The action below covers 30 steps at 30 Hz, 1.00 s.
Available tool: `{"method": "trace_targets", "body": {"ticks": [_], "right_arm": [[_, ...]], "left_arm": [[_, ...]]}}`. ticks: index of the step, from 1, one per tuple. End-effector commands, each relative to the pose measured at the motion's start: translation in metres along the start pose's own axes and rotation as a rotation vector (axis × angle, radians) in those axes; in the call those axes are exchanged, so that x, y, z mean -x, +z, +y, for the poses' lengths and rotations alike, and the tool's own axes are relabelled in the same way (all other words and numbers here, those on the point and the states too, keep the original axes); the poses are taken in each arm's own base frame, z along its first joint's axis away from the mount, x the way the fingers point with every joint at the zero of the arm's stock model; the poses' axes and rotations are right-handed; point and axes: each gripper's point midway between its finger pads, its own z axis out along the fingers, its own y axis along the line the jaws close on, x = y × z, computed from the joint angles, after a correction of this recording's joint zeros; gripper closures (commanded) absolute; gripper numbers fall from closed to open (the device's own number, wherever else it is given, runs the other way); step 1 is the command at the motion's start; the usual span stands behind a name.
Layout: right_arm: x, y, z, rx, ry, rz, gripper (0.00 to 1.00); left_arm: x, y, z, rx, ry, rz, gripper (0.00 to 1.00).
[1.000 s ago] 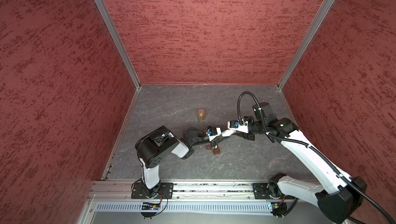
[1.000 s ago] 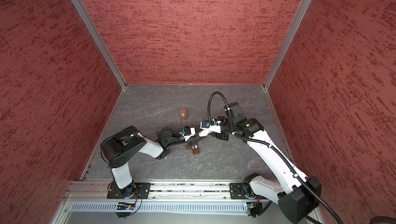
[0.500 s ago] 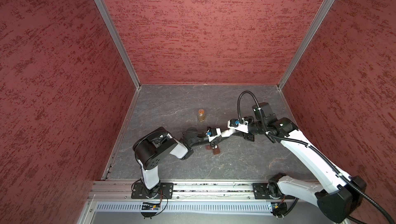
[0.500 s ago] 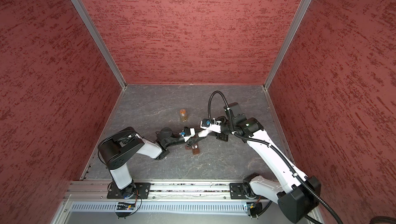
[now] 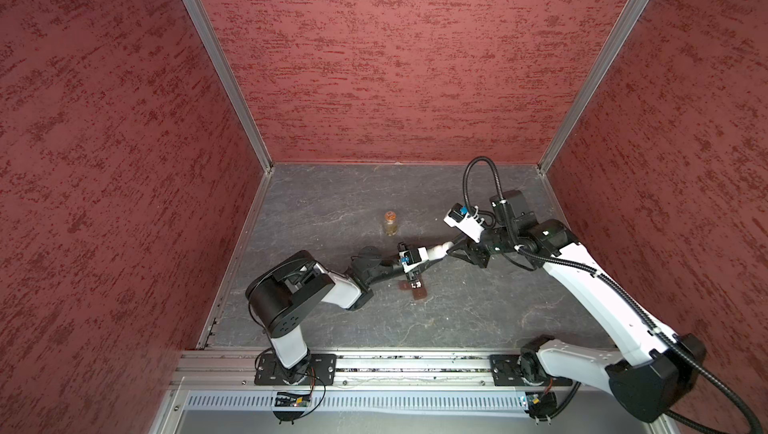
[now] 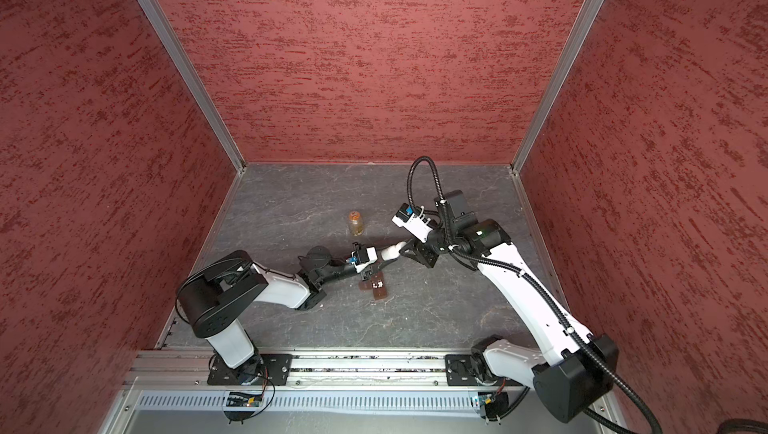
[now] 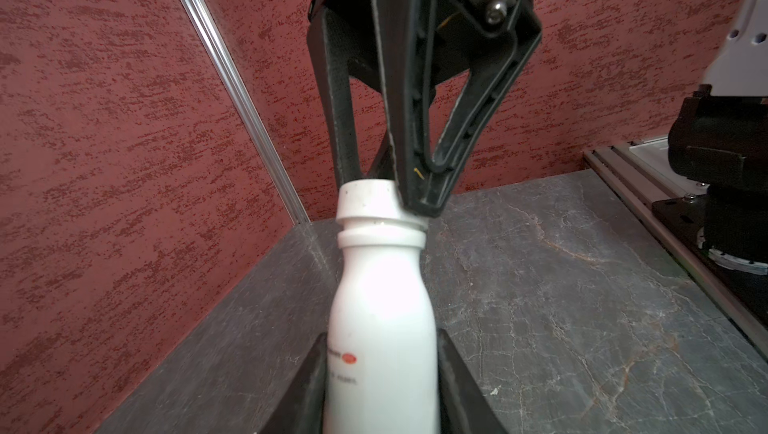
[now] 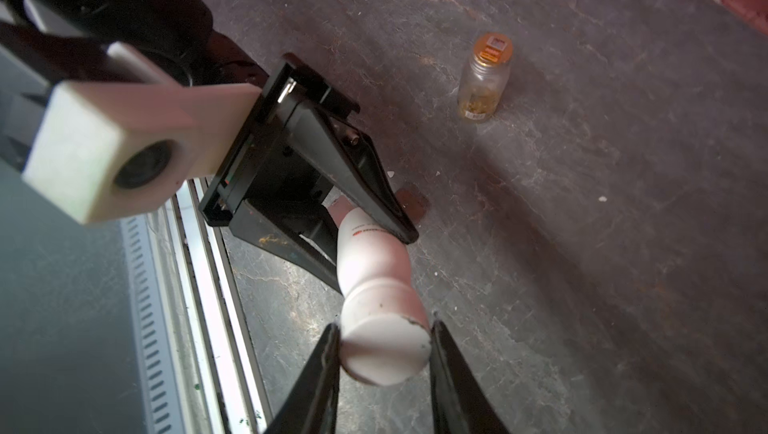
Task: Sort the pills into containers
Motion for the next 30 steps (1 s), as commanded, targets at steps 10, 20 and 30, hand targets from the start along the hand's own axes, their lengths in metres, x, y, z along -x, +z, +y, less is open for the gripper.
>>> {"method": "trace_targets", "body": {"ticks": [10,20,30], "right_arm": [[0.019,-0.009,-0.035,-0.181,0.619,0.043,0.90],[0.021,-0.014,-0.050,-0.284,0.951,0.051,0.87],[0.024,-0.019,-0.047,-0.278,1.027,0.009,0.80]], "left_arm": [[0.051,0.017,0.021,0.102,0.161,-0.147,1.00],[0.040,0.024,0.017,0.109,0.182,-0.119,1.00],[0.029,0.028,0.015,0.102,0.173,-0.100,1.00]]}}
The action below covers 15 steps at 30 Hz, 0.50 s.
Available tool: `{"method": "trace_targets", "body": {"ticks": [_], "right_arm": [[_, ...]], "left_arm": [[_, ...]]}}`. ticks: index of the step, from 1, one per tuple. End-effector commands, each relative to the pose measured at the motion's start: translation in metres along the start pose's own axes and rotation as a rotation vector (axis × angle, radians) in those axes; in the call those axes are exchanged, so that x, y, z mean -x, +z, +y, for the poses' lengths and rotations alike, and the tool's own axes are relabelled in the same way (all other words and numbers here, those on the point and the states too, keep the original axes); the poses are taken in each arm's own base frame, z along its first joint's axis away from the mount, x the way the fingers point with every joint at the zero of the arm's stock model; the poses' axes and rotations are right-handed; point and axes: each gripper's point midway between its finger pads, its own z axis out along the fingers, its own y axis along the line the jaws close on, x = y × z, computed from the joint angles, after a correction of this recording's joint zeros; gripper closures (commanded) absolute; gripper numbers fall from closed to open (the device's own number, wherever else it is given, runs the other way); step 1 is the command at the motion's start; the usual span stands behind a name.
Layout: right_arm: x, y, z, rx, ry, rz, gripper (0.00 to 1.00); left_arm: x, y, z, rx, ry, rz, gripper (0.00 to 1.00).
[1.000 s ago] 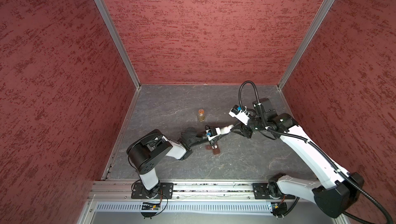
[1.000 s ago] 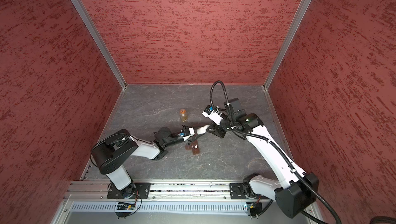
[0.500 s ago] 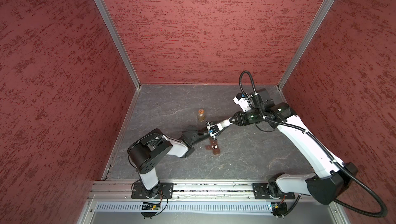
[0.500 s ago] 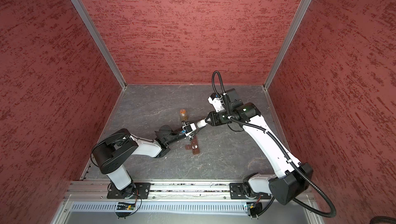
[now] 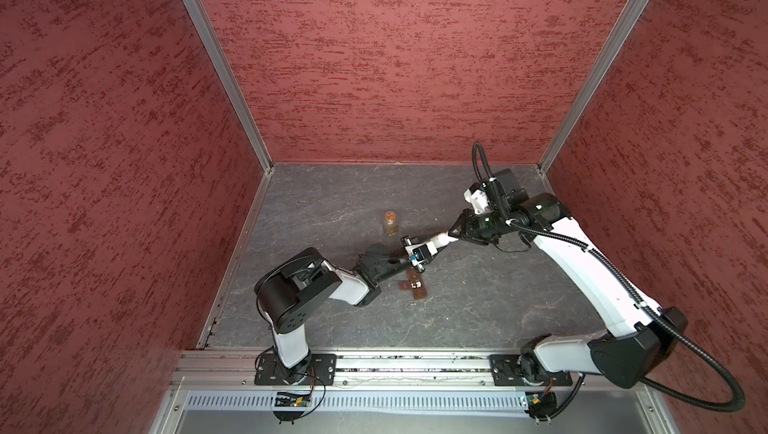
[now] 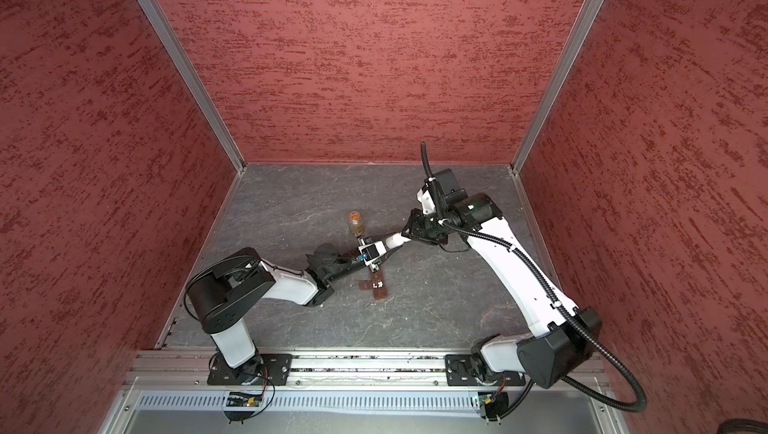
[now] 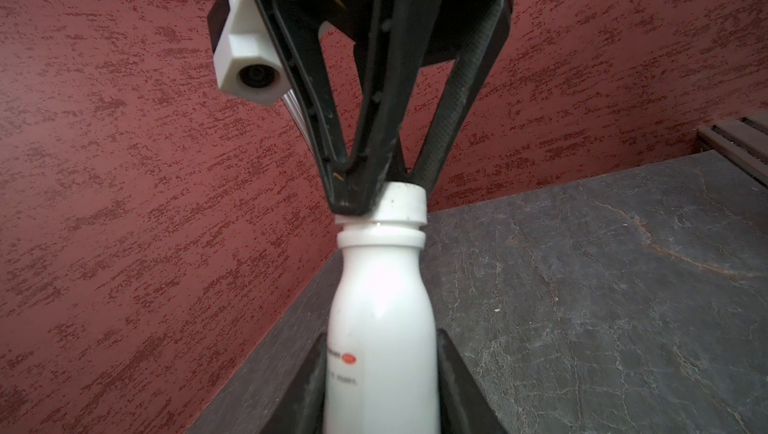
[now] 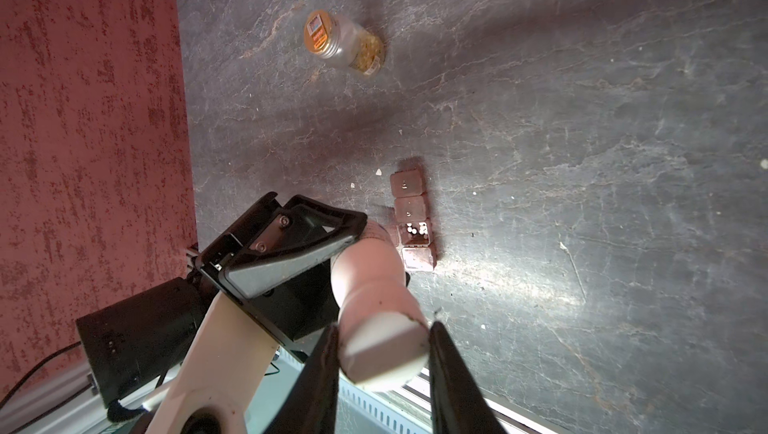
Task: Sort the pills into containers
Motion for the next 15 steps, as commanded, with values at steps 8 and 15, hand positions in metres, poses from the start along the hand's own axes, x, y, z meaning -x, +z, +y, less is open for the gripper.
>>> {"method": "trace_targets", "body": {"ticks": [8,15], "right_arm": [[0.0112,-0.0045,-0.0039,-0.019,0.028,-0.075,0.72],[0.0120,-0.0055,-0.0046,-0.026,0.010,-0.079,0.64]], "left_arm": [[0.0271,0.0077,-0.0076,-0.035,0.037,-0.115,1.00],[0.0246,0.0072,-0.0096,-0.041,0.034,-0.111,1.00]]}}
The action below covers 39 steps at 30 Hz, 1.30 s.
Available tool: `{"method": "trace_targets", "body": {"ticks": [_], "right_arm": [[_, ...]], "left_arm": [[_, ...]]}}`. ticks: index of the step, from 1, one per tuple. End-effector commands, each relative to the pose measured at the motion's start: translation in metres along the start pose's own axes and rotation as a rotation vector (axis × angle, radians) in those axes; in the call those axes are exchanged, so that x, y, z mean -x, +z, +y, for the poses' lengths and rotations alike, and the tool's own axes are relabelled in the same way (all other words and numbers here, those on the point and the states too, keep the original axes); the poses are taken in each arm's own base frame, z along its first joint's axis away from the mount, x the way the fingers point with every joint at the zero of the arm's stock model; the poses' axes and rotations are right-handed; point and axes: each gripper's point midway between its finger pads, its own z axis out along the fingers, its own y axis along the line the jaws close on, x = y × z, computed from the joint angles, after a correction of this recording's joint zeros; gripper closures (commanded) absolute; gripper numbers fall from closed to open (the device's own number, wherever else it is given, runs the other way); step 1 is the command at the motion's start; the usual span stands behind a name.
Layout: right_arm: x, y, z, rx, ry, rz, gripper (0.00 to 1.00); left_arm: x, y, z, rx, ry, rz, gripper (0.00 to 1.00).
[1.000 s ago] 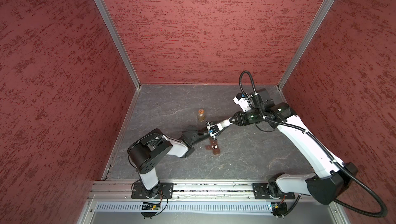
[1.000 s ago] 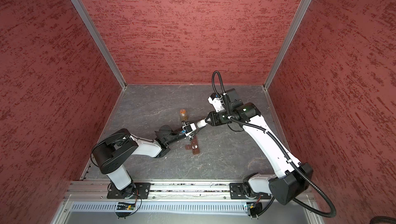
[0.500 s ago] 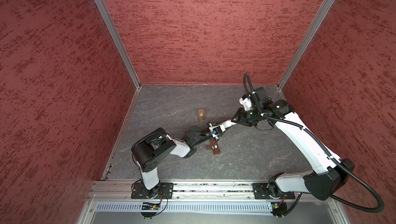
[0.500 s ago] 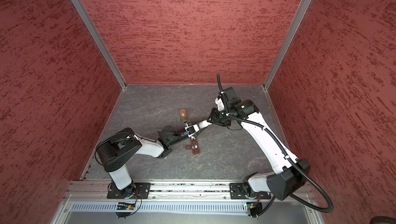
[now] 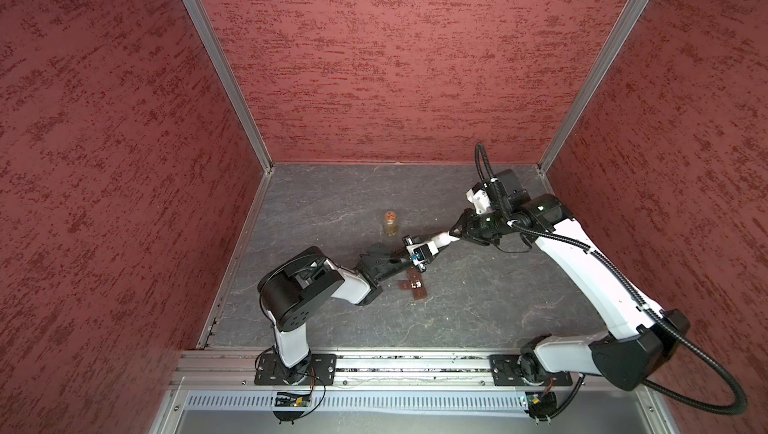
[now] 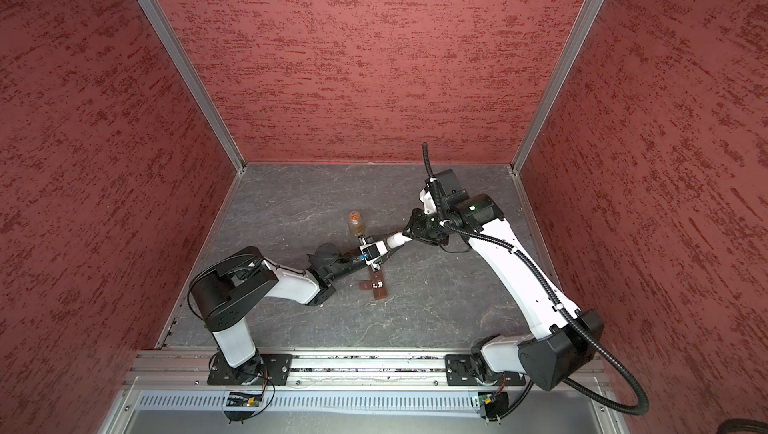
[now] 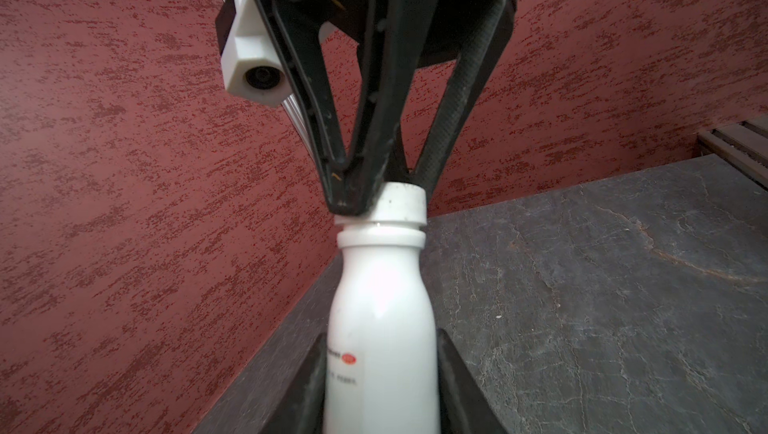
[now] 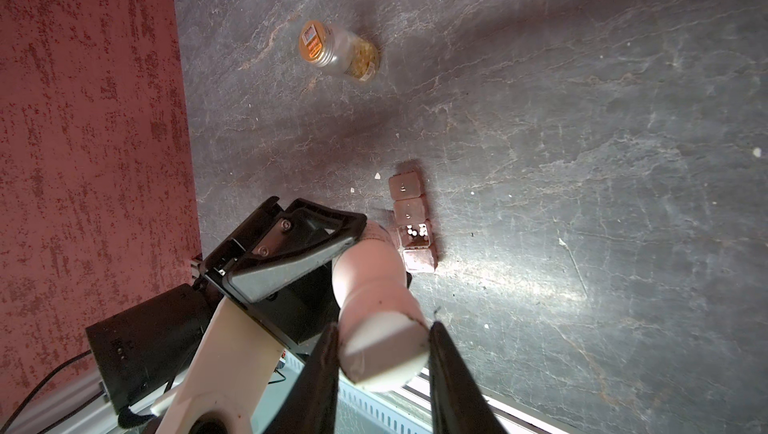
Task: Sort the pills into containers
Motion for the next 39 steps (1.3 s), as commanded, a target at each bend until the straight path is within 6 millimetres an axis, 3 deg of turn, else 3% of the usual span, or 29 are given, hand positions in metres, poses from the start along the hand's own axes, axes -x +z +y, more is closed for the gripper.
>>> {"method": "trace_targets", "body": {"ticks": [1,15,21,24,29,32,39], "right_arm": [[0.011,-0.003,-0.003,-0.018,-0.012,-0.065,0.63],[0.010,-0.010,0.002,0.000,-0.027,-0.065,0.49],[0.018,-0.030,0.009,-0.006,-0.067,-0.121,0.43],[0.028,-0.047,0.012,-0.026,-0.189,-0.193,0.43],[0.025,-0.065,0.021,0.012,-0.590,-0.335,0.48],[0.014,-0.061,0.020,0.046,-0.672,-0.337,0.42],[0.000,-0.033,0.030,0.172,-0.605,-0.210,0.32]], "left_arm": [[0.023,0.005,-0.009,-0.039,0.028,-0.095,1.00],[0.018,0.007,-0.012,-0.050,0.017,-0.090,1.00],[0.014,0.007,-0.013,-0.054,0.005,-0.081,1.00],[0.010,0.004,-0.015,-0.061,-0.006,-0.070,1.00],[0.006,-0.004,-0.018,-0.068,-0.023,-0.051,1.00],[0.005,-0.009,-0.021,-0.074,-0.038,-0.045,1.00],[0.009,-0.010,-0.023,-0.083,-0.053,-0.051,1.00]]}}
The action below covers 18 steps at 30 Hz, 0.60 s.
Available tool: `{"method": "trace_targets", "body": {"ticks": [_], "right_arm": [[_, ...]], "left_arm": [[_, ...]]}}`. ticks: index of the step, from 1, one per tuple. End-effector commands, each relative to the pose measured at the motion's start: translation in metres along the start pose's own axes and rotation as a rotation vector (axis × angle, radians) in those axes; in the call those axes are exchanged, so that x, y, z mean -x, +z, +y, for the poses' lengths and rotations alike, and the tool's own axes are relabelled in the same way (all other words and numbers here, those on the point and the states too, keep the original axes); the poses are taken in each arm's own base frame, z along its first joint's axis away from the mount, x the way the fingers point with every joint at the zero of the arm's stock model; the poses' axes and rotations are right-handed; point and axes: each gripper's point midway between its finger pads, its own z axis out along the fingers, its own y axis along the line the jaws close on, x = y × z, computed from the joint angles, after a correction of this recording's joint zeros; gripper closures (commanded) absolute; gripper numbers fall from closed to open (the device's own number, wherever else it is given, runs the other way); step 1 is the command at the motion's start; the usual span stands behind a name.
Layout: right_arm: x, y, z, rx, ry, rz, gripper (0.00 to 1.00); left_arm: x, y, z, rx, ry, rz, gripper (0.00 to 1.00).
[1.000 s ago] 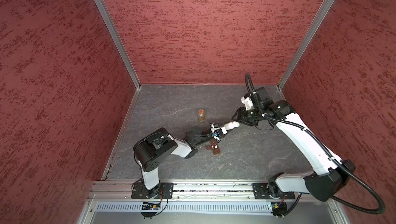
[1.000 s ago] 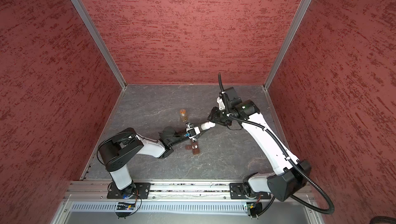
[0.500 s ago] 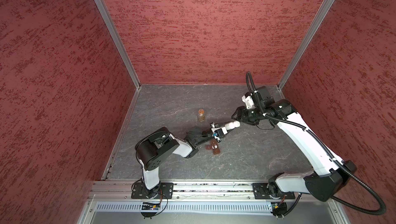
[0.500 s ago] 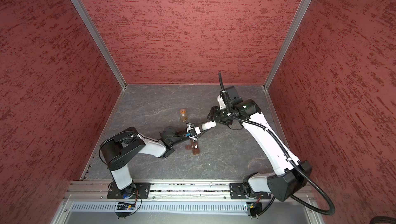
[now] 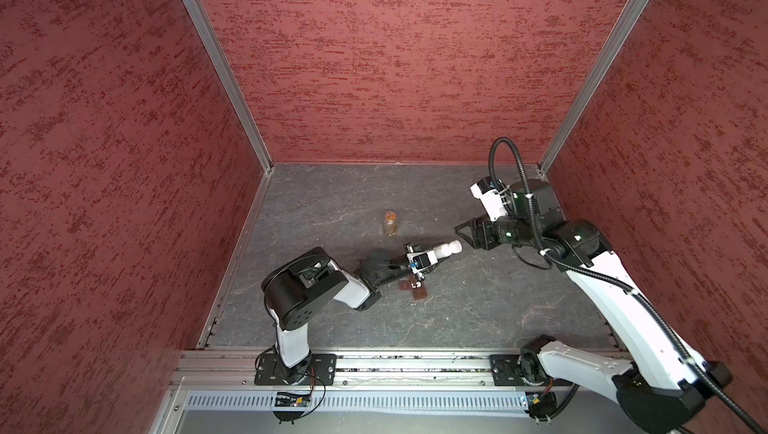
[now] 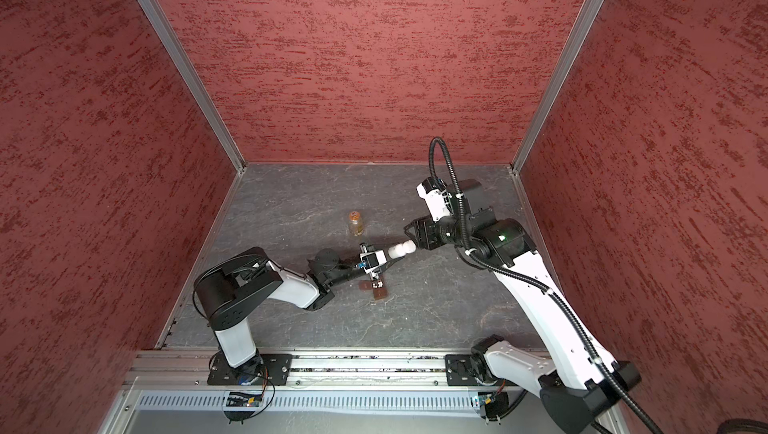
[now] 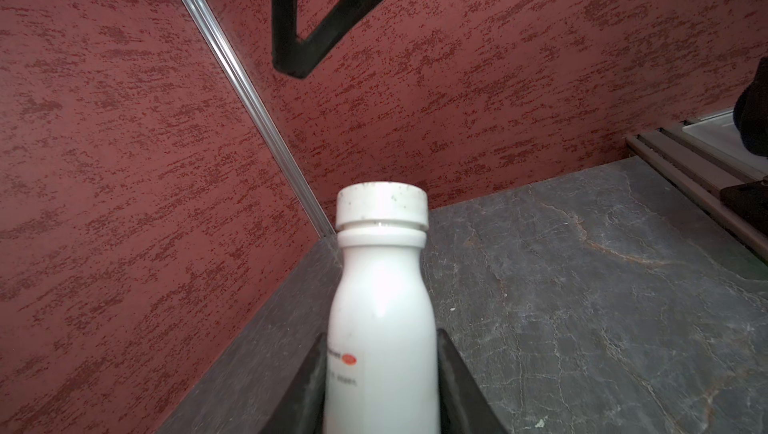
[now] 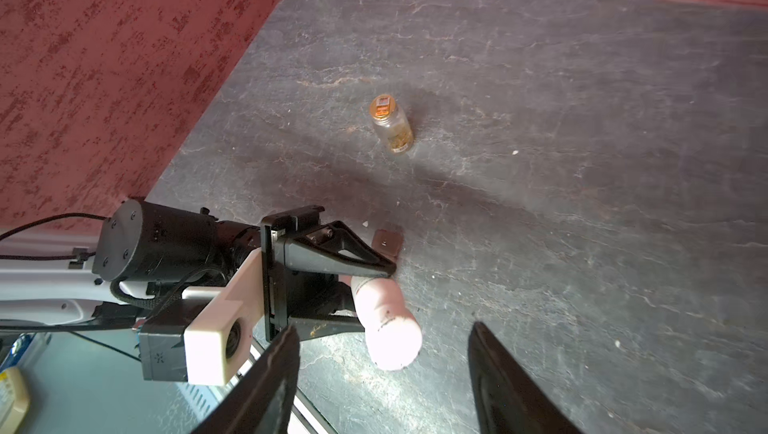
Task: Sort the pills into containers
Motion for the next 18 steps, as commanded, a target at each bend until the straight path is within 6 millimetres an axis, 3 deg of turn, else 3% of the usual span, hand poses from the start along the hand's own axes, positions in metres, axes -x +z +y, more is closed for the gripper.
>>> {"method": "trace_targets", "body": {"ticks": [1,8,18], "right_arm": [[0.000,0.013,0.008,0.076,-0.011,0.015,0.31],[-0.013,0.029,0.009,0.120,0.044,0.072,0.29],[-0.033,0.034,0.011,0.148,0.065,0.149,0.34]], "left_arm": [[0.013,-0.001,0.002,0.001,-0.010,-0.039,1.00],[0.013,0.001,0.002,-0.002,-0.020,-0.040,1.00],[0.013,0.005,0.007,-0.005,-0.027,-0.051,1.00]]}}
